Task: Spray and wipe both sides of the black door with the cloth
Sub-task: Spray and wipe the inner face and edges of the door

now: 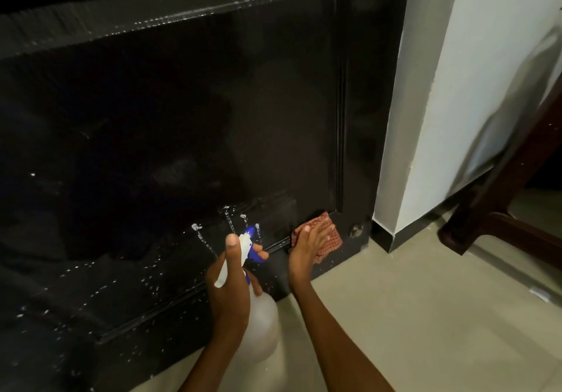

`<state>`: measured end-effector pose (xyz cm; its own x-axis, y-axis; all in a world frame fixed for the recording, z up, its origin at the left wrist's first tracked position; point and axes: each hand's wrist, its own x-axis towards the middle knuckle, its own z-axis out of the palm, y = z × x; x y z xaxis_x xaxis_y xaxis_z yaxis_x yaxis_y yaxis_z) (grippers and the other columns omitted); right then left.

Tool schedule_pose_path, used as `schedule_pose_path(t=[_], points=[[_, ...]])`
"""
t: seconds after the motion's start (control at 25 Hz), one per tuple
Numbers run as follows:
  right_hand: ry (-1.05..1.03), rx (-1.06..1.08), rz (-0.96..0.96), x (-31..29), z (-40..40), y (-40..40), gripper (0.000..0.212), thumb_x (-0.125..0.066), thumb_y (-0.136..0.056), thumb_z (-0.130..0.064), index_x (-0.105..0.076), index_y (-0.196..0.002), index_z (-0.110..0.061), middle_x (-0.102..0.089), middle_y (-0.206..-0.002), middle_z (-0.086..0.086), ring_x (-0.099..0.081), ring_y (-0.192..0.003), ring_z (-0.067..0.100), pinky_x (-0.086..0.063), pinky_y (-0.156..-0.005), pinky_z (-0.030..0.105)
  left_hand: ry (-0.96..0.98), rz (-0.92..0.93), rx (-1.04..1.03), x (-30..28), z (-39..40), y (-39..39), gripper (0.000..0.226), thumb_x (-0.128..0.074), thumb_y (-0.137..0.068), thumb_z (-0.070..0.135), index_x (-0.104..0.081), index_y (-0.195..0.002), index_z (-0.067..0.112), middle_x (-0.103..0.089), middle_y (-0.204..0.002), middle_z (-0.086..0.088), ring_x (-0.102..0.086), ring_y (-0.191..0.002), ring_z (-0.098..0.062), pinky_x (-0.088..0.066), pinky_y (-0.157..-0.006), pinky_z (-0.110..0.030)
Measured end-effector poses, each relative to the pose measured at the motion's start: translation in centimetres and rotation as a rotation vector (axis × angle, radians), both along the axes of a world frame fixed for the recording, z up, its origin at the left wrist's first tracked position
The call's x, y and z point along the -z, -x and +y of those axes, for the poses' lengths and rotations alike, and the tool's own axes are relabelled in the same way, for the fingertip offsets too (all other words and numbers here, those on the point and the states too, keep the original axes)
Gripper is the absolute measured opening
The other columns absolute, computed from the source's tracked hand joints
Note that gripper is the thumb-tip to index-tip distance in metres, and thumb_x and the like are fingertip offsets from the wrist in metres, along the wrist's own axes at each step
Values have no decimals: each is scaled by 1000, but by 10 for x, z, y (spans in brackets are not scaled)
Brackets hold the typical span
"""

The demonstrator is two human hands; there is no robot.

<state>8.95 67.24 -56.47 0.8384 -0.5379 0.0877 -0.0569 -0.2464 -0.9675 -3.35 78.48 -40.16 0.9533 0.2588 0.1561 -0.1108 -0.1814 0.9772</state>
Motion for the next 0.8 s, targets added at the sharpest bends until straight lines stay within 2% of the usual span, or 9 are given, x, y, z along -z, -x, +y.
schedule_pose_path(t=[0.12, 0.2, 0.32, 0.36, 0.44, 0.52, 0.56, 0.68, 0.8], points=[[-156, 202, 77, -18, -32, -13, 58, -25, -113, -31, 0, -163, -14, 9, -171, 8, 11, -157, 23, 21, -114, 25, 0, -3, 8, -2, 17, 5, 76, -31, -84, 75, -72, -81, 12, -72, -71, -7, -57, -46, -25, -51, -48, -29], [-176, 253, 90, -26, -40, -13, 60, -23, -112, -38, 1, -164, -20, 9, -171, 2, 8, -158, 21, 13, -118, 30, -9, -10, 21, -2, 22, 10, 71, -33, -93, 70, -70, -75, 13, -69, -61, -4, -53, -42, -17, -48, -44, -23], [-171, 197, 76, -21, -9, 3, 58, -26, -112, -38, -7, -164, -20, 8, -172, 3, 7, -158, 23, 5, -124, 42, -29, -36, 20, 1, 28, 9, 53, -35, -101, 44, -67, -73, 11, -63, -51, 3, -46, -35, -7, -42, -40, -19], [-128, 135, 34, -16, 7, 17, 57, -28, -112, -36, -10, -164, -20, 9, -171, 1, 8, -158, 21, 5, -125, 44, -32, -54, 21, 3, 28, 6, 51, -37, -102, 40, -66, -72, 11, -62, -49, 5, -46, -35, -7, -41, -40, -18], [-88, 20, 28, -10, 25, 38, 56, -28, -112, -36, -9, -164, -24, 15, -167, -7, 14, -155, 14, 7, -125, 42, -62, -85, 25, 10, 30, 2, 57, -40, -101, 51, -69, -74, 11, -66, -55, 4, -51, -38, -6, -42, -44, -16], [-123, 1, 63, -13, 13, 21, 56, -26, -113, -34, -8, -164, -21, 12, -169, -2, 12, -156, 18, 7, -124, 41, -80, -72, 28, 21, 35, 1, 64, -37, -94, 63, -73, -78, 13, -71, -66, -1, -53, -41, -11, -46, -47, -25], [-141, 61, 94, -19, 0, 11, 55, -25, -113, -34, -9, -164, -19, 8, -170, 4, 8, -157, 24, 4, -125, 43, -42, -57, 28, 25, 37, 2, 63, -36, -93, 64, -73, -78, 15, -72, -69, -3, -53, -41, -18, -47, -46, -30], [-224, 213, 138, -36, -36, -12, 56, -24, -113, -36, -6, -164, -24, 1, -172, 10, -2, -158, 32, -3, -125, 50, 1, -34, -2, 35, 48, 10, 63, -35, -96, 65, -72, -76, 19, -67, -63, -12, -51, -42, -31, -47, -47, -33], [-227, 189, 111, -31, -12, -5, 55, -24, -113, -32, -8, -164, -21, 4, -171, 11, 1, -157, 32, -5, -125, 50, 13, -20, -39, 40, 69, 22, 60, -33, -98, 58, -72, -79, 16, -64, -57, -5, -50, -40, -22, -46, -44, -28]])
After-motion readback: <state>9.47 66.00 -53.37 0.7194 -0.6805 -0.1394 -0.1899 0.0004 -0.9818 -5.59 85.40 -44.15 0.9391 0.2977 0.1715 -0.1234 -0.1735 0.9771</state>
